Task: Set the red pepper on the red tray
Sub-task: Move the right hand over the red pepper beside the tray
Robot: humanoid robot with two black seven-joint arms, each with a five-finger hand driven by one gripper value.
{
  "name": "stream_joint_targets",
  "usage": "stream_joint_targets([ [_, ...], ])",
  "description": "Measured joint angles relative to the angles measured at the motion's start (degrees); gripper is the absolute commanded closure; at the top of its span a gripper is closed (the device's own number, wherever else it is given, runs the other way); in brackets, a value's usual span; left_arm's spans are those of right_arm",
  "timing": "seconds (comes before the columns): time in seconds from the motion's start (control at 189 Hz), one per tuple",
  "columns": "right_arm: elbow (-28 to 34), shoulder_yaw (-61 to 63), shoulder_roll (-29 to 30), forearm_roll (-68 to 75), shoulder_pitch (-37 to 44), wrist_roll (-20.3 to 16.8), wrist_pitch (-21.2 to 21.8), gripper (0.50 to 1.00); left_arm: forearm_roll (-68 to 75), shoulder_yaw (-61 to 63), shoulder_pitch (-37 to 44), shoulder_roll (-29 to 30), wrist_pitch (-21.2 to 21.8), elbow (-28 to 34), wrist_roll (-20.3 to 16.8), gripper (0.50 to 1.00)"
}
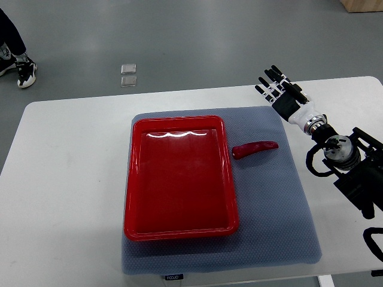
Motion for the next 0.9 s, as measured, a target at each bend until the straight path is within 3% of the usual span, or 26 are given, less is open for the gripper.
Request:
stream_joint_targets([
  [0.365, 0.23, -2.28, -0.78, -2.41, 1.78, -0.12, -0.07, 0.587, 0.00, 0.10, 0.01, 0.00, 0.05, -0.37, 0.10, 0.500],
  [0.634, 1.22, -14.06, -3.18, -26.44, 12.26, -1.32, 0.20, 0.589, 0.00, 0.06, 0.00, 0.00, -0.13, -0.70, 0.10, 0.500],
  [0.777, 4.96, -23.66, -7.13, -41.09, 18.43, -1.70, 1.35, 0.589, 0.00, 0.12, 0.02, 0.00, -0.17, -0.79, 0.10, 0.500],
  [0.899, 14.95, -31.62, -13.33, -51.04, 23.48, -2.64, 2.63, 0.587, 0.00, 0.14, 0.01, 0.00, -0.19, -0.82, 0.10, 0.500],
])
